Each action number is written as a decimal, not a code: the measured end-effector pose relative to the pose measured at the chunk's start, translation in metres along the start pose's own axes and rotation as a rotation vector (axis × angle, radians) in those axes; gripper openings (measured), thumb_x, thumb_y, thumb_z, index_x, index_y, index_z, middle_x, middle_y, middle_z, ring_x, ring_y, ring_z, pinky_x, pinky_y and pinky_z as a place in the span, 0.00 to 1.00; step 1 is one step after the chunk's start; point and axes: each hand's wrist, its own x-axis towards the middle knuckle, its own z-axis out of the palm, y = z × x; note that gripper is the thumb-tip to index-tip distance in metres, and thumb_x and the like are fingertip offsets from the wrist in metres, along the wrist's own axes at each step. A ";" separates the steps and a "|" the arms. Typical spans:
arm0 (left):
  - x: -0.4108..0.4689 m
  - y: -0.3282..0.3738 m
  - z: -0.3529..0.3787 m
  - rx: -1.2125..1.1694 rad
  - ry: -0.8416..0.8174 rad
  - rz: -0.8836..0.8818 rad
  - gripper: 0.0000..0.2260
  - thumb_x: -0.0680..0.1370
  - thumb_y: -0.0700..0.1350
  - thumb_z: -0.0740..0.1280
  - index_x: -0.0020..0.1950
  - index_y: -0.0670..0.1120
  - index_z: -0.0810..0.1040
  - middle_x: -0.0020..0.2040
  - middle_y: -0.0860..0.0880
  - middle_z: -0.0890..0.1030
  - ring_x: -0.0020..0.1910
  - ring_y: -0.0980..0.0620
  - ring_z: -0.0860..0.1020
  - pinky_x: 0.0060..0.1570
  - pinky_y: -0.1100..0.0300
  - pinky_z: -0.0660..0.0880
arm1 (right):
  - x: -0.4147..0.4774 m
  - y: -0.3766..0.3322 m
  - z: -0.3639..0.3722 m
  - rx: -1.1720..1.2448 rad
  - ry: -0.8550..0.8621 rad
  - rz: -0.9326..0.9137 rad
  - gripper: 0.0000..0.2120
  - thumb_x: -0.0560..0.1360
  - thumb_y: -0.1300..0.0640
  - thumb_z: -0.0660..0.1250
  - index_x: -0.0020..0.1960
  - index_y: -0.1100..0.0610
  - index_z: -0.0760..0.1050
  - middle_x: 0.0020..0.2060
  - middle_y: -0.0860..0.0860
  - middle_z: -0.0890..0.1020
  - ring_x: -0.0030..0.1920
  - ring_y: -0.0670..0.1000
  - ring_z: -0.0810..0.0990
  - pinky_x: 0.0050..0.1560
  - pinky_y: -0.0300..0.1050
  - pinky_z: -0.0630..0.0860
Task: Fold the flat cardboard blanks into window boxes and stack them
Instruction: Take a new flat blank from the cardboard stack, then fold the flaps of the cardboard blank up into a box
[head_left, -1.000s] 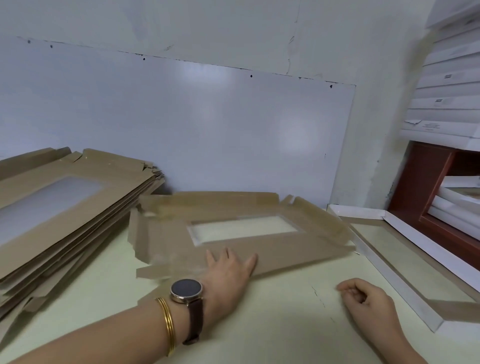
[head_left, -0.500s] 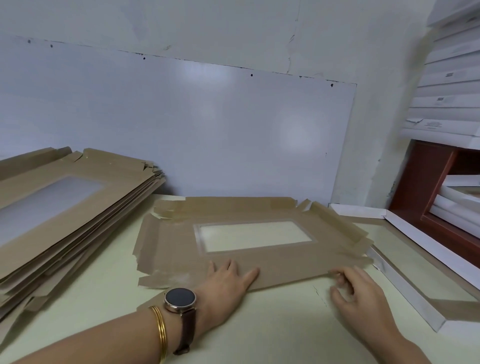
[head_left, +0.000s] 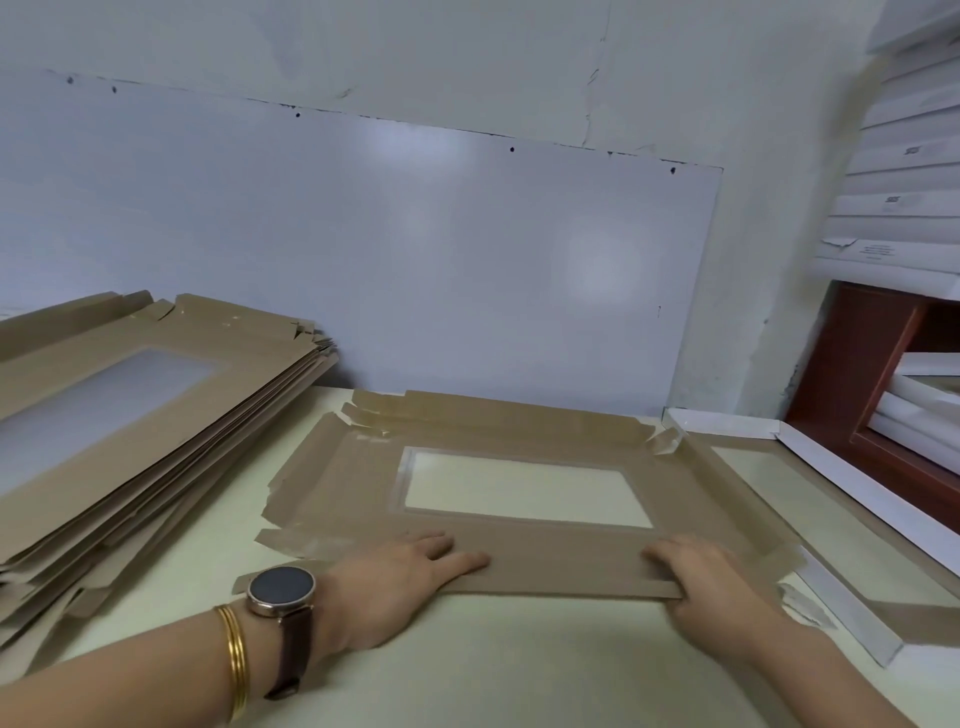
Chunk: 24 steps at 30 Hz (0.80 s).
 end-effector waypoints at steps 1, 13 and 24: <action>-0.003 -0.002 -0.003 -0.022 0.001 0.019 0.32 0.77 0.37 0.50 0.75 0.63 0.49 0.76 0.49 0.60 0.76 0.52 0.57 0.70 0.61 0.57 | -0.001 0.003 -0.001 0.019 -0.030 0.010 0.13 0.60 0.64 0.54 0.38 0.49 0.69 0.38 0.44 0.75 0.47 0.51 0.76 0.44 0.44 0.69; -0.009 -0.027 -0.033 -0.134 -0.024 -0.024 0.12 0.81 0.46 0.57 0.60 0.50 0.76 0.53 0.52 0.81 0.50 0.51 0.77 0.53 0.58 0.73 | -0.013 0.009 -0.038 -0.038 -0.182 -0.123 0.13 0.78 0.49 0.63 0.42 0.58 0.71 0.32 0.50 0.72 0.34 0.49 0.69 0.39 0.46 0.69; 0.014 -0.046 -0.047 0.013 0.020 -0.267 0.22 0.80 0.57 0.60 0.31 0.47 0.62 0.29 0.52 0.66 0.36 0.47 0.66 0.35 0.56 0.59 | 0.009 0.023 -0.068 0.111 -0.161 -0.041 0.25 0.68 0.40 0.74 0.31 0.54 0.63 0.26 0.47 0.64 0.29 0.47 0.62 0.32 0.43 0.56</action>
